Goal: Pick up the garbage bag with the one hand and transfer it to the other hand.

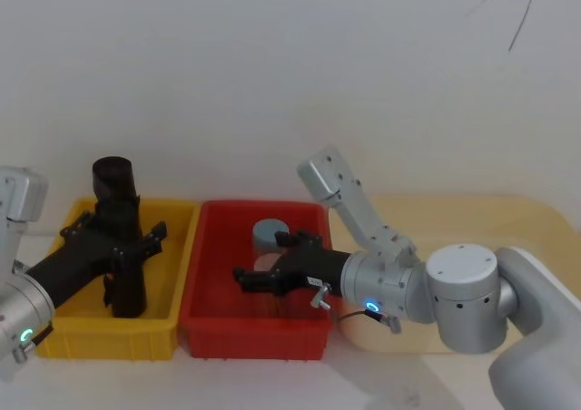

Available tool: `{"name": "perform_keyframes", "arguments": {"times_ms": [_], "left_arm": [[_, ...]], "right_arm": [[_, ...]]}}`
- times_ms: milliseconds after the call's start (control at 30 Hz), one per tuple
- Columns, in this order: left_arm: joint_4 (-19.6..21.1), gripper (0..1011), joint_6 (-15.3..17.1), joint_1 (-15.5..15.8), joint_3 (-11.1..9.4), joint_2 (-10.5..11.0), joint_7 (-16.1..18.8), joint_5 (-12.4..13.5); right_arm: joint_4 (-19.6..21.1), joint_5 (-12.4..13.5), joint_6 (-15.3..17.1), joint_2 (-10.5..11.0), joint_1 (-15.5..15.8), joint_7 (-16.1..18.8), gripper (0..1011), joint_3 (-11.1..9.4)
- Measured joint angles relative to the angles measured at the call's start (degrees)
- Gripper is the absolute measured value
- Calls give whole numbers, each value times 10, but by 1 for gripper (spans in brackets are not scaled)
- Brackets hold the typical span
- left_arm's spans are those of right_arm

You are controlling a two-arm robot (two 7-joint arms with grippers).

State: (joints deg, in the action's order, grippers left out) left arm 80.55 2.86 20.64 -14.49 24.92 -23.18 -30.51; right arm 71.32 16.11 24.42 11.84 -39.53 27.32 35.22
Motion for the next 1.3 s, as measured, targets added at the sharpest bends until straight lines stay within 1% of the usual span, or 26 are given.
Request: {"name": "perform_keyframes", "arguments": {"times_ms": [533, 1133, 1233, 1300], "left_arm": [[0, 1000, 0, 1, 0, 0, 0, 0], [0, 1000, 0, 1, 0, 0, 0, 0], [0, 992, 0, 1, 0, 0, 0, 0], [0, 929, 0, 1, 0, 0, 0, 0]], "right_arm": [[-25, -10, 3, 5, -14, 15, 1004, 6], [-37, -18, 6, 7, -16, 21, 1005, 8], [-37, -19, 6, 7, -16, 22, 965, 8], [-38, -19, 6, 7, -15, 22, 928, 8]]}}
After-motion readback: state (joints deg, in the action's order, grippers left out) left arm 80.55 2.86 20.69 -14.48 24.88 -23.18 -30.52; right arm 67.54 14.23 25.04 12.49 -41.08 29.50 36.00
